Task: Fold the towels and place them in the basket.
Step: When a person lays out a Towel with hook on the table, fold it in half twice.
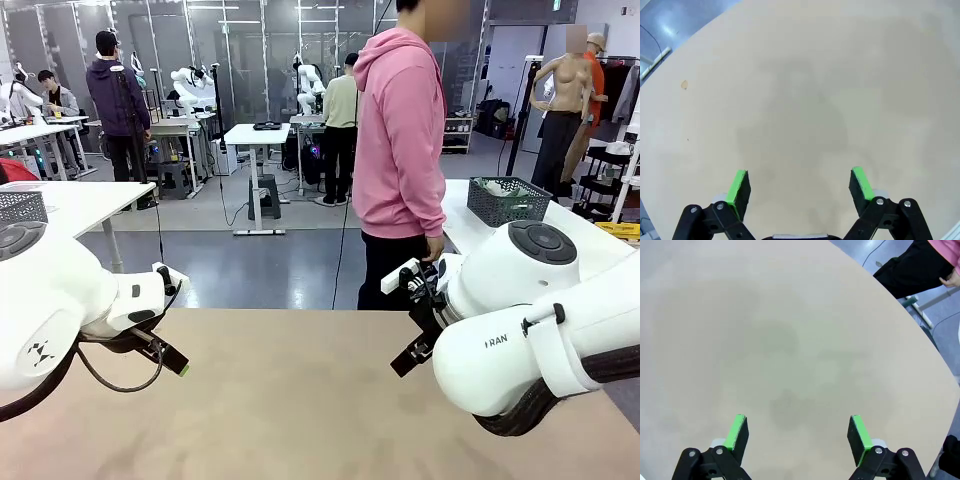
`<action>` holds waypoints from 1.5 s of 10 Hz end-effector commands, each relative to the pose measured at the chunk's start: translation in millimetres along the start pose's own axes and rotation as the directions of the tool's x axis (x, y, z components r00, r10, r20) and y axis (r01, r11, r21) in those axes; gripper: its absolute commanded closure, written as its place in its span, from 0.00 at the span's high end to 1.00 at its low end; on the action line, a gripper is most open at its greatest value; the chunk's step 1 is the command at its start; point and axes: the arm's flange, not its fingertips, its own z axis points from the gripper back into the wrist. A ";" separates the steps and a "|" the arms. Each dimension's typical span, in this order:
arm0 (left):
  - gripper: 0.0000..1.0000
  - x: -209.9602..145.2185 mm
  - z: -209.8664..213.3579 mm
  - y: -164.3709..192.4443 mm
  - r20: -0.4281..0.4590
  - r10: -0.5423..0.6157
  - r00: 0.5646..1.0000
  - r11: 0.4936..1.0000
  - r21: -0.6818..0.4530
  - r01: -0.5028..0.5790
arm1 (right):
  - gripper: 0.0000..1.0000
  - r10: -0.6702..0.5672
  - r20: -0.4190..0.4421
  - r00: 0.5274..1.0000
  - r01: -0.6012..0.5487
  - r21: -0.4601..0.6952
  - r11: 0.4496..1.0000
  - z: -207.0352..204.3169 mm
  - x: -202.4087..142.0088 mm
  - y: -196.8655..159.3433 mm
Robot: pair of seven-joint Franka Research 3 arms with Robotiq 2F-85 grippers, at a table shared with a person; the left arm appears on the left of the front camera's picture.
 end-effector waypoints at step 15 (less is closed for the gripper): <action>1.00 -23.8 451.7 60.5 0.153 0.042 0.987 0.995 -0.097 -0.028 | 1.00 -0.157 0.108 0.982 0.163 -0.045 0.986 403.2 -28.5 -101.2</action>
